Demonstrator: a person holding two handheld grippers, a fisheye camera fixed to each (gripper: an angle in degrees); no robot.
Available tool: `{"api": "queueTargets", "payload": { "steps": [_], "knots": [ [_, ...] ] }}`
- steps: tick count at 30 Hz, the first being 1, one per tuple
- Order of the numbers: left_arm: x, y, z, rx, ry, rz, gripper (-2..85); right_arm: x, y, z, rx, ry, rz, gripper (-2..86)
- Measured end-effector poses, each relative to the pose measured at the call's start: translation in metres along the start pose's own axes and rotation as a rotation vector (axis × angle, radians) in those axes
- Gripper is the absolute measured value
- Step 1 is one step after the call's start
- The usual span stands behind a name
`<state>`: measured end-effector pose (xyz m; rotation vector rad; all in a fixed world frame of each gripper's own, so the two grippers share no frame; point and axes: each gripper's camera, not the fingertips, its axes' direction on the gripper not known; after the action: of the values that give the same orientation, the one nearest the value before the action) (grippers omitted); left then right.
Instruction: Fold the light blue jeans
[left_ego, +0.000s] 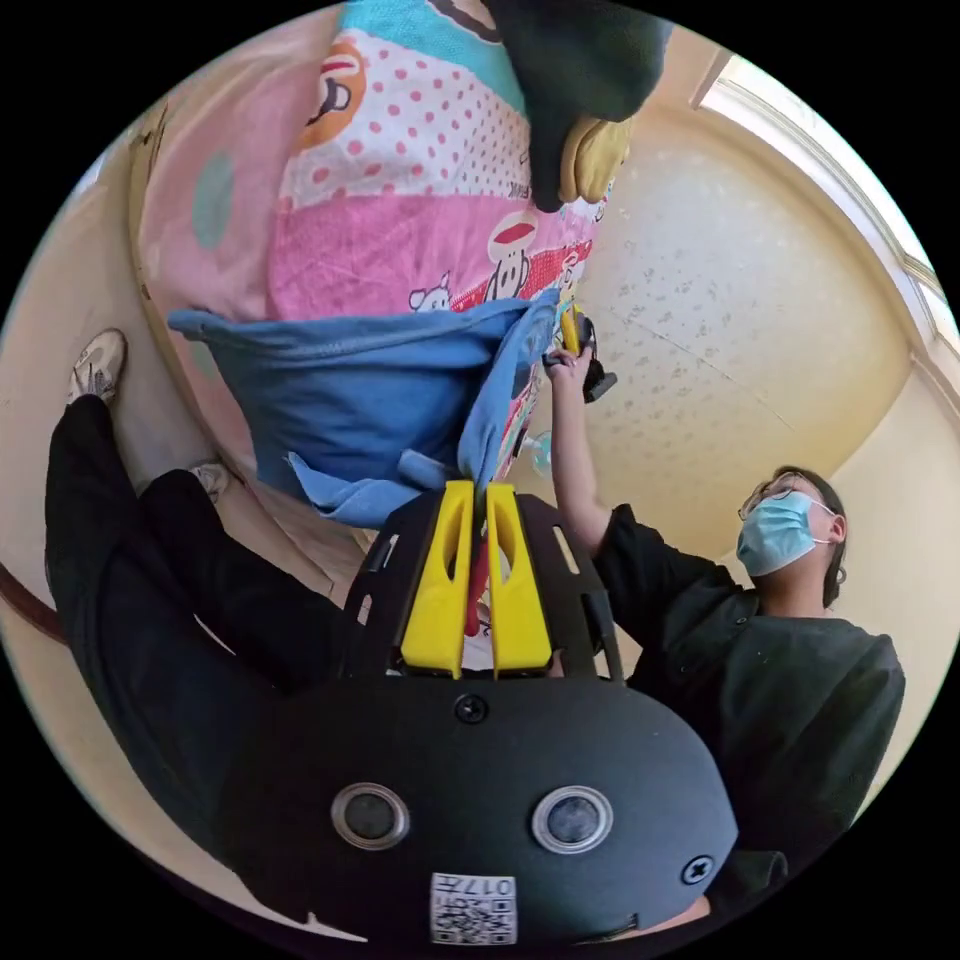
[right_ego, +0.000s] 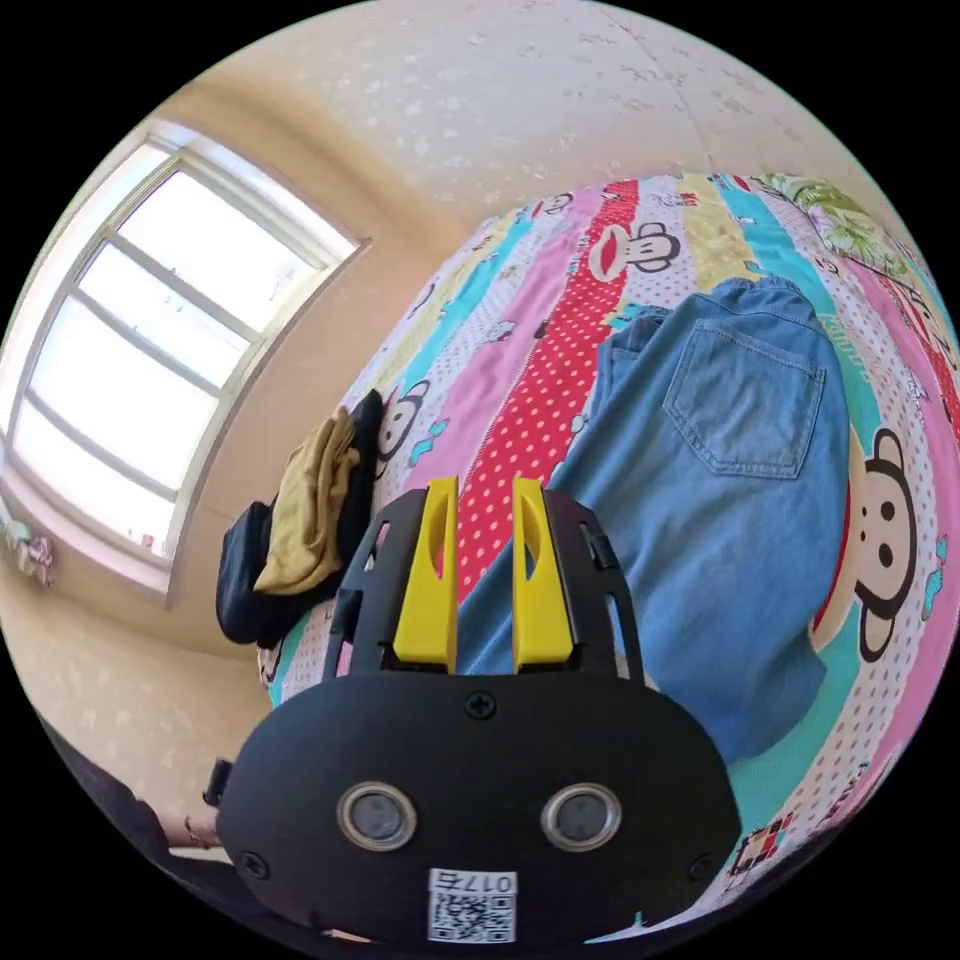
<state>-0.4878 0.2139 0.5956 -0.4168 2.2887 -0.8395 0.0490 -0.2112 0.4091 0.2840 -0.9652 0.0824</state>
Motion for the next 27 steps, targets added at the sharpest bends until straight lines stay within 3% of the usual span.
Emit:
{"api": "queueTargets", "payload": {
  "steps": [4,7,11,20,27],
  "knots": [
    [0.021,-0.037,-0.004,-0.085,-0.051,0.011,0.8,-0.043,0.158,-0.037,-0.237,0.019,-0.024,7.5],
    [0.042,-0.062,0.001,-0.179,-0.119,0.036,1.1,-0.055,0.270,-0.042,-0.397,0.035,0.179,7.9],
    [0.073,-0.082,0.013,-0.333,-0.279,0.092,1.2,-0.065,0.354,-0.033,-0.402,0.062,0.389,8.2],
    [0.125,-0.083,0.030,-0.478,-0.337,0.114,1.3,-0.081,0.367,-0.022,-0.304,0.001,0.429,4.2],
    [0.124,-0.066,0.028,-0.481,-0.193,-0.050,1.4,-0.095,0.368,-0.041,-0.353,-0.086,0.400,1.2]
  ]
}}
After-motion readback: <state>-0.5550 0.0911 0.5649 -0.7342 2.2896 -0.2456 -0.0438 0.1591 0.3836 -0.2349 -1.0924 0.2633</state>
